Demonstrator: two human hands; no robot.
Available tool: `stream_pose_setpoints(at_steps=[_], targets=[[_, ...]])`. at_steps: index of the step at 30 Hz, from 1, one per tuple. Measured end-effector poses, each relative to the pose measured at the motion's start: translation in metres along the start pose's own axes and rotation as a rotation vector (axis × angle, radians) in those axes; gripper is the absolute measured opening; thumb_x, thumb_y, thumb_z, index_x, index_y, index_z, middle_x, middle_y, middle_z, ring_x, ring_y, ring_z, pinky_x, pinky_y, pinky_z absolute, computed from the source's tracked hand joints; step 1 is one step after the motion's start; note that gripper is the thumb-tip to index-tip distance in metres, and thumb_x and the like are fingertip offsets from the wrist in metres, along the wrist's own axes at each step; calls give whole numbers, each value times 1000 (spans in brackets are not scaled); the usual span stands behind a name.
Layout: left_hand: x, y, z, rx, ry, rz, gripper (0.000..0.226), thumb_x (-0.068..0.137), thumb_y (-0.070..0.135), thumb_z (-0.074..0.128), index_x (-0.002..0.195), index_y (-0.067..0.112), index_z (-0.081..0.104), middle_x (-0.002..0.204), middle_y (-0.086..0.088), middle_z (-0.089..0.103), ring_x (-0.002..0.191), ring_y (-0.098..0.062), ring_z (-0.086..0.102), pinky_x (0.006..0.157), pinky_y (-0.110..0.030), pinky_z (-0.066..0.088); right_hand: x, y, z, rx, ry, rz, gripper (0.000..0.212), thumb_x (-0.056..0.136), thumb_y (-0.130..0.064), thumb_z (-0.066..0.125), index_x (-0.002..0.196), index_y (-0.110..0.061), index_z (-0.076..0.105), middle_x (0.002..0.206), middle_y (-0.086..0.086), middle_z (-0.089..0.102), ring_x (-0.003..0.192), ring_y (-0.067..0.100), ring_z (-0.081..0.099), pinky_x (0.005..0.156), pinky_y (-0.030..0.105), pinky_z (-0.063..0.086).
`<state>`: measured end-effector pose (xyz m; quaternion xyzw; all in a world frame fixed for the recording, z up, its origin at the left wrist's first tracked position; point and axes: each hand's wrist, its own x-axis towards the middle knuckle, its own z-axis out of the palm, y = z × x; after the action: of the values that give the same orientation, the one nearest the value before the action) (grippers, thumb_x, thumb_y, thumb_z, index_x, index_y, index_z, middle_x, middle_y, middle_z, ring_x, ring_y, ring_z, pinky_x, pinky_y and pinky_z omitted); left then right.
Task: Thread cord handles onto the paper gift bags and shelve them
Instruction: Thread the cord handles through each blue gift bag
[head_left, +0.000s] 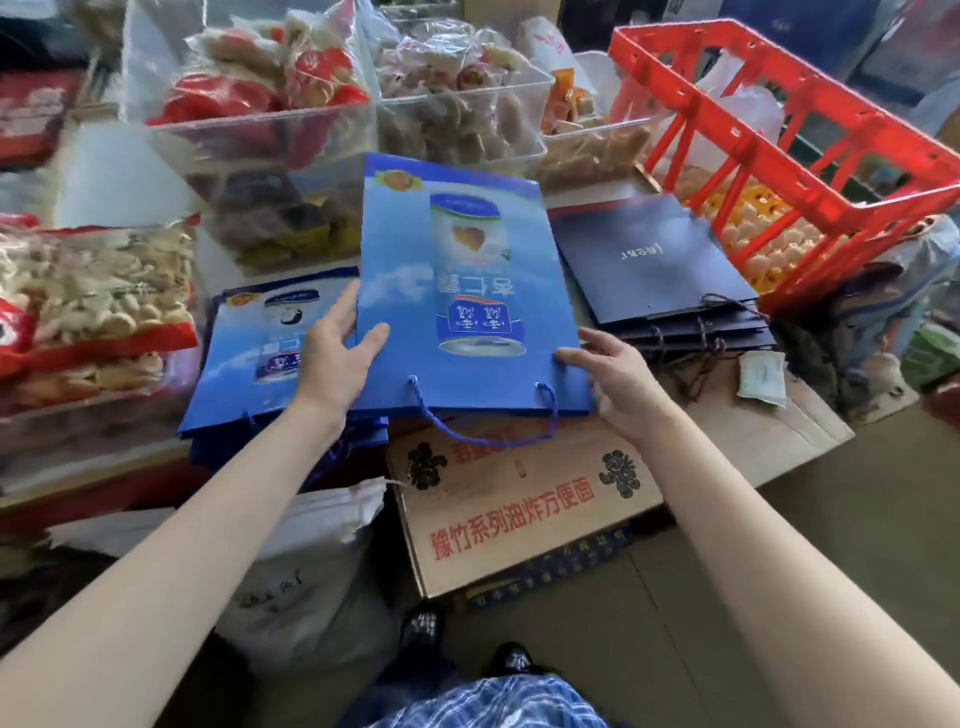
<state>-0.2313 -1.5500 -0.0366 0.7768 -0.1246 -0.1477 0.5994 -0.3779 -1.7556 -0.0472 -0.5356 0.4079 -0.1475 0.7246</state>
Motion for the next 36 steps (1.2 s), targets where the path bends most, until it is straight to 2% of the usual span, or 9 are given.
stream_pose_setpoints(at_steps=[3,6,11,13,16,21,28,32,36], targets=[[22,-25,-45,177,183,-21,47,90,13,59,135,9,47,133,-8,53,123,-19,48,99,-26,37,8,5,65,-155,-88,-30,50,84,8,58,132,-2,46,112,17,62,75,18,60,62,20,52],[38,-50,-89,243,164,-97,37,89,14,59,125,5,57,112,-5,63,101,-22,58,93,-35,44,23,19,119,-262,-97,-24,53,86,7,54,136,-6,42,116,15,60,84,20,57,60,19,48],[48,-77,-141,408,116,-57,39,84,12,65,121,2,58,121,-16,58,111,-31,56,102,-40,41,38,39,186,-268,-100,-4,54,88,4,53,139,-6,36,120,13,57,77,14,57,52,10,46],[46,-87,-152,555,169,-4,31,86,5,61,116,-4,60,121,-22,56,115,-34,51,102,-28,32,47,50,207,-373,-109,-10,61,89,-6,59,142,-6,30,127,12,52,94,20,59,72,20,52],[43,-100,-159,633,192,-107,36,87,16,62,118,-2,59,126,-22,52,122,-33,44,104,-31,28,51,72,224,-845,-190,-52,72,85,-29,67,141,-4,30,140,16,40,127,29,42,104,40,38],[46,-108,-150,778,131,-154,48,81,33,68,122,9,56,126,-15,51,121,-33,40,99,-34,28,40,88,234,-792,-270,-51,73,76,-39,75,133,-7,40,130,9,51,119,25,50,100,41,43],[32,-123,-170,886,-157,51,50,87,14,62,135,11,48,139,-9,47,128,-29,39,109,-36,26,35,91,229,-953,-258,-170,56,95,-33,52,142,-10,34,144,9,40,132,24,37,104,32,31],[19,-129,-167,907,-132,140,47,86,4,60,132,10,52,137,-10,50,127,-30,41,108,-37,29,31,98,226,-1038,-125,-229,47,93,-41,51,130,-13,51,130,7,54,122,27,45,101,41,38],[12,-144,-169,863,-84,227,42,76,1,71,117,9,65,119,-14,61,109,-37,53,95,-47,42,26,97,238,-1150,-19,-199,67,79,-66,55,120,-13,49,121,8,50,117,28,41,96,42,34]])
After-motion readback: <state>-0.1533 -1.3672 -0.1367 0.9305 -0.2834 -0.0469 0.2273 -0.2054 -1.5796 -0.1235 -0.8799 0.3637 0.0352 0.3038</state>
